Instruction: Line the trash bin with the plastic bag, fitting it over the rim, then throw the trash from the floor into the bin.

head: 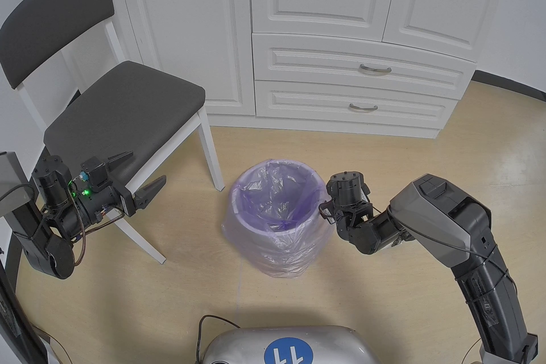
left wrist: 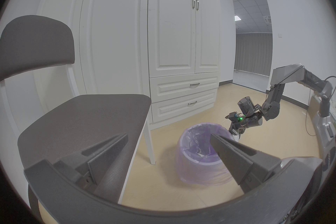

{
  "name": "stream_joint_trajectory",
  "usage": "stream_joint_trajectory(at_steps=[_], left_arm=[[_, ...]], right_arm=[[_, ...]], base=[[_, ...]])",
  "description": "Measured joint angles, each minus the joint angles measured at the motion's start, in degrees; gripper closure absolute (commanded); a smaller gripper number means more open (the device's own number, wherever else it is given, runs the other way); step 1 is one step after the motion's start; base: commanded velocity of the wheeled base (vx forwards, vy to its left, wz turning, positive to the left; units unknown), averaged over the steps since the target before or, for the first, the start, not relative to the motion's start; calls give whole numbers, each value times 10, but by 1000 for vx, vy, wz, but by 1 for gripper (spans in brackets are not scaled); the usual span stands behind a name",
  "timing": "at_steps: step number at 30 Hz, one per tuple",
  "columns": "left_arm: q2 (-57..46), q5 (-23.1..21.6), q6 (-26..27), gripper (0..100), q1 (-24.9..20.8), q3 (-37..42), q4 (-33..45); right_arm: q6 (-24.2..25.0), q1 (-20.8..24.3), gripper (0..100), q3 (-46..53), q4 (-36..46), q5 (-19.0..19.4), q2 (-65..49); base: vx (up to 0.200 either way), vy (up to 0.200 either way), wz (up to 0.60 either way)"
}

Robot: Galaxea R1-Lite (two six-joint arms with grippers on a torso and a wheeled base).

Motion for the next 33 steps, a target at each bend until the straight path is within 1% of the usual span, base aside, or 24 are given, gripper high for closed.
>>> stream_joint_trajectory(at_steps=[8,11,20,23,27,30,33], left_arm=[[2,0,1,0,0,-1,0],[3,0,1,0,0,-1,-1],[9,0,1,0,0,-1,-4],[10,0,2,0,0,-1,-4],[12,0,2,0,0,-3,-4],[13,0,2,0,0,-3,-4],[14,0,3,0,0,-3,-4]], right_arm=[[2,-22,0,-17,0,0,20],[10,-36,0,-18,0,1,24],[23,-52,0,14,-8,4,23],[31,-52,0,43,-12,5,13],[36,-55,0,109,-18,16,-12],[37,-51,0,175,-29,31,-37],[37,-46,0,242,-51,55,-65]], base=[[0,0,0],[0,0,0],[0,0,0],[0,0,0],[0,0,0],[0,0,0],[0,0,0]])
